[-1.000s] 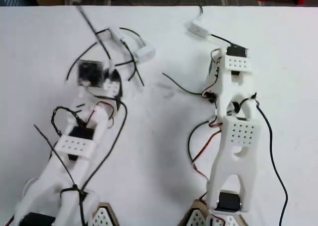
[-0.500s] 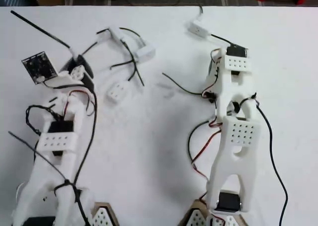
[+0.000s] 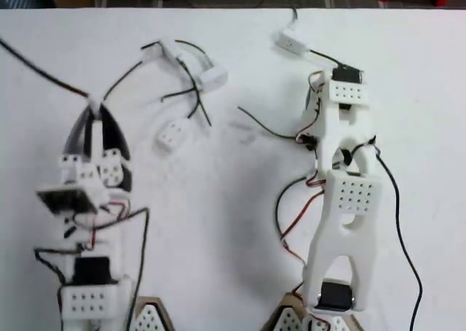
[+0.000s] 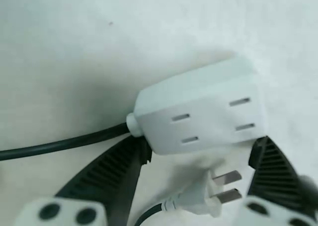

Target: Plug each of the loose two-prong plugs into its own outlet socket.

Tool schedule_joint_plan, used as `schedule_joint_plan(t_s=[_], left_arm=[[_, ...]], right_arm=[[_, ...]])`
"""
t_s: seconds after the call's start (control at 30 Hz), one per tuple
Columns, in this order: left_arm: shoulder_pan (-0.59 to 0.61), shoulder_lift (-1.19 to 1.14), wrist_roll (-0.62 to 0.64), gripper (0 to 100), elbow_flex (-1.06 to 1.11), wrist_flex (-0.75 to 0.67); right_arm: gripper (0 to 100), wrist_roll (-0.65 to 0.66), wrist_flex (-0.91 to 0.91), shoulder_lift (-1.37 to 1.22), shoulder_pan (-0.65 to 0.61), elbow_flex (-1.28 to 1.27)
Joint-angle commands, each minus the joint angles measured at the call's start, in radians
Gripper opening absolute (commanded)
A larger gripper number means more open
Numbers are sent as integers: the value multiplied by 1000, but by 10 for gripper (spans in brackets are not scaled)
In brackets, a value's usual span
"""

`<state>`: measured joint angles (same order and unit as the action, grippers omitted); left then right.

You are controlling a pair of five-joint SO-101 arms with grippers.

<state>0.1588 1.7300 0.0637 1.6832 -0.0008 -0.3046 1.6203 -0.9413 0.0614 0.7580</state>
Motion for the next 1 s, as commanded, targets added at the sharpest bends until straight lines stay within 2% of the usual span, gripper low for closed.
schedule_joint_plan(t_s=[0.0,0.2,0.3,0.4,0.53,0.63,0.8,0.97], left_arm=[[41,97,-3,23,-3,115],[113,88,9,23,9,146],[214,88,130,23,11,172],[354,88,210,23,11,170],[499,88,206,23,11,207],[610,88,112,23,11,229],[711,88,-17,24,11,292],[731,88,-43,24,11,344]], right_arm=[[323,8,-8,45,-16,18],[323,6,62,124,-51,98],[323,14,77,156,-128,127],[323,109,76,165,-237,147],[323,187,67,160,-381,178],[323,181,54,160,-469,206],[323,-51,12,160,-552,229],[323,-187,-77,162,-627,229]])
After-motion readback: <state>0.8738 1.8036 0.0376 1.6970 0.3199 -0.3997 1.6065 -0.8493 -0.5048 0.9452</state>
